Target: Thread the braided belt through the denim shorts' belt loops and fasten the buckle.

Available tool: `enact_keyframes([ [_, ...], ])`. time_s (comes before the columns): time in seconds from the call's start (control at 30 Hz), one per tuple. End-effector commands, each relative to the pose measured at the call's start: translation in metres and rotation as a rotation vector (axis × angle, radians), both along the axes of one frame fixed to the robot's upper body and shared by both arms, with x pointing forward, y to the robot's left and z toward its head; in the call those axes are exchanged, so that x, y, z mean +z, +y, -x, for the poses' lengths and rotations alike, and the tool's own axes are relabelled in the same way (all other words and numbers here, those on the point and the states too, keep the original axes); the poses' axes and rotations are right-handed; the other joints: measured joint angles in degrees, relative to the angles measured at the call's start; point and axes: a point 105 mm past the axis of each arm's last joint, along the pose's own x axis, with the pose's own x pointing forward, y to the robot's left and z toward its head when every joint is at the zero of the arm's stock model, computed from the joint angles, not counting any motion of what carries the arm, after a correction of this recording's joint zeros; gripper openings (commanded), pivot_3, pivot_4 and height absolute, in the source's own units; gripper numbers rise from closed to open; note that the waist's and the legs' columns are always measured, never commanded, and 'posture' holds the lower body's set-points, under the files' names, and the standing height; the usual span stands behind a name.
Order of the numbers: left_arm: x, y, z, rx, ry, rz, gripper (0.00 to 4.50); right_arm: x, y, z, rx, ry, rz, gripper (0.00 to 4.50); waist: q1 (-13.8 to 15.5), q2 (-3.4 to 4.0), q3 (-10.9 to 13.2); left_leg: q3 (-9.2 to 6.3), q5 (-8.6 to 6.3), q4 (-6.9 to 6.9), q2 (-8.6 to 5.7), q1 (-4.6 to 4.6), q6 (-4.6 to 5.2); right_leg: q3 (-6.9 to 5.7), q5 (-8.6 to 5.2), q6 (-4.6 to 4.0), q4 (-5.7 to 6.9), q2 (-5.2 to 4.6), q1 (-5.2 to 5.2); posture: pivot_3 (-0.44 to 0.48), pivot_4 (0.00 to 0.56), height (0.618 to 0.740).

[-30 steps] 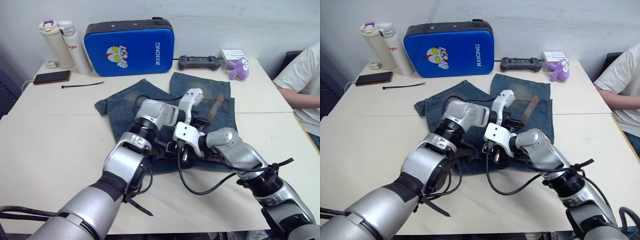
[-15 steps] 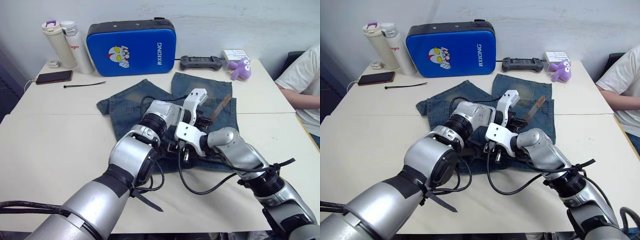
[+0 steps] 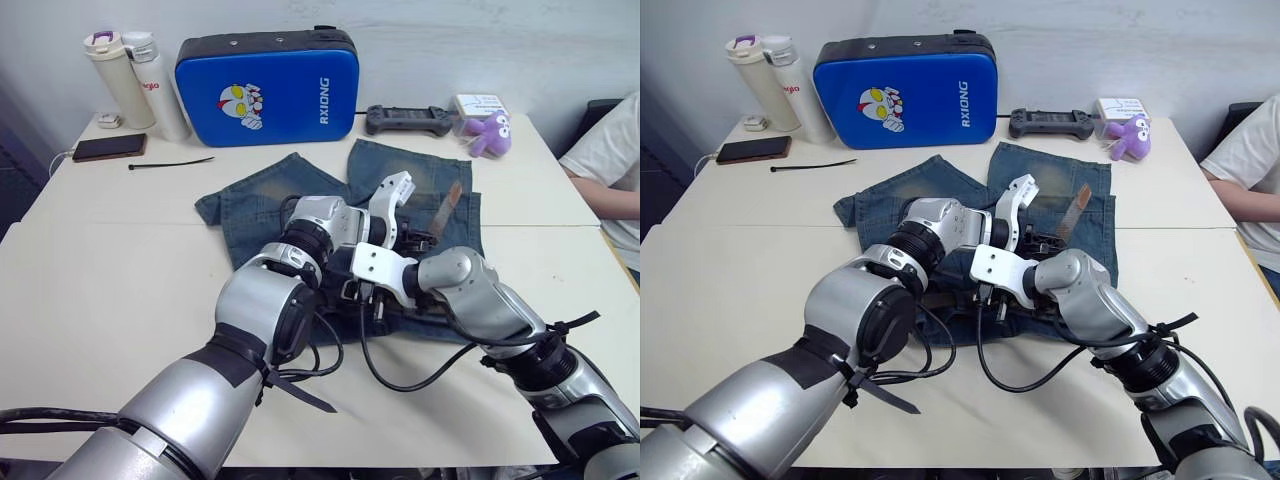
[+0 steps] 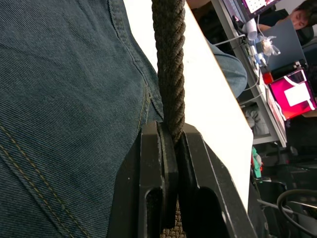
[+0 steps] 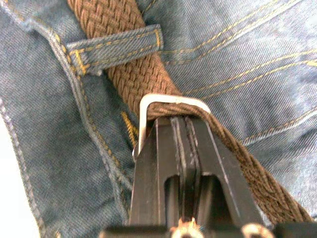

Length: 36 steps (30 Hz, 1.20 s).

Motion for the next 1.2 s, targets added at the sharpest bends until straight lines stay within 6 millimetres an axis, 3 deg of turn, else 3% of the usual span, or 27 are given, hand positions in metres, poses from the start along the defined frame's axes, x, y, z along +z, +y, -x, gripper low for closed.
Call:
enact_keyframes([
  [0.03, 0.05, -0.019, 0.012, -0.107, -0.071, 0.181, 0.0, -0.014, -0.017, 0.009, -0.081, 0.149, -0.012, 0.04, 0.4, 0.11, 0.1, -0.01, 0.14, -0.01, 0.0, -0.08, 0.24, -0.02, 0.0, 0.0, -0.01, 0.0, -0.05, 0.0, 0.15, 0.74],
  [0.17, 0.037, 0.01, -0.001, -0.053, -0.04, 0.144, 0.0, 0.012, -0.033, 0.009, -0.131, 0.121, -0.062, 0.04, 0.1, 0.37, 0.7, -0.01, 0.14, -0.04, -0.03, -0.23, 0.3, -0.01, 0.0, 0.0, -0.12, -0.02, -0.17, 0.0, 0.15, 0.74],
  [0.3, 0.029, 0.03, -0.008, -0.013, -0.013, 0.134, 0.0, 0.031, -0.049, 0.011, -0.165, 0.093, -0.077, 0.04, 0.3, 0.41, 0.7, 0.02, 0.36, 0.05, -0.02, -1.13, 0.49, -0.01, 0.0, -0.01, 0.12, 0.01, -1.15, 0.0, 0.15, 0.74],
  [0.47, 0.025, 0.031, -0.004, -0.011, -0.001, 0.135, 0.0, 0.048, -0.054, 0.012, -0.199, 0.083, -0.118, 0.04, 0.3, 0.42, 0.7, 0.09, 0.45, 0.24, -0.02, -1.88, 0.62, 0.01, 0.0, -0.01, 0.63, 0.03, -2.04, 0.0, 0.15, 0.74],
  [0.63, 0.025, 0.027, 0.002, -0.024, 0.002, 0.141, 0.0, 0.062, -0.064, 0.014, -0.244, 0.078, -0.157, 0.04, 0.3, 0.42, 0.7, 0.13, 0.49, 0.33, -0.02, -1.86, 0.63, 0.09, 0.0, -0.03, 0.63, 0.03, -2.04, 0.0, 0.15, 0.74],
  [0.8, 0.026, 0.027, 0.008, -0.047, -0.038, 0.126, 0.0, 0.076, -0.089, 0.027, -0.297, 0.082, -0.154, 0.04, 0.3, 0.44, 0.7, 0.18, 0.5, 0.45, -0.04, -1.85, 0.65, 0.17, 0.0, -0.04, 0.69, 0.02, -2.03, 0.0, 0.15, 0.74],
  [1.07, 0.017, 0.049, 0.015, -0.188, -0.589, -0.165, 0.0, 0.085, -0.112, 0.048, -0.353, 0.1, -0.183, 0.04, 0.2, 0.45, 0.7, 0.34, 0.56, 0.33, 0.02, -1.7, 0.58, 0.33, 0.01, -0.06, 0.77, 0.13, -2.03, 0.0, 0.15, 0.74],
  [1.2, 0.012, 0.061, 0.023, -0.281, -0.83, -0.279, 0.0, 0.087, -0.11, 0.054, -0.331, 0.072, -0.192, 0.04, 0.1, 0.46, 0.7, 0.52, 0.58, 0.31, 0.08, -1.63, 0.62, 0.48, 0.03, -0.12, 0.81, 0.18, -2.03, 0.0, 0.15, 0.74],
])
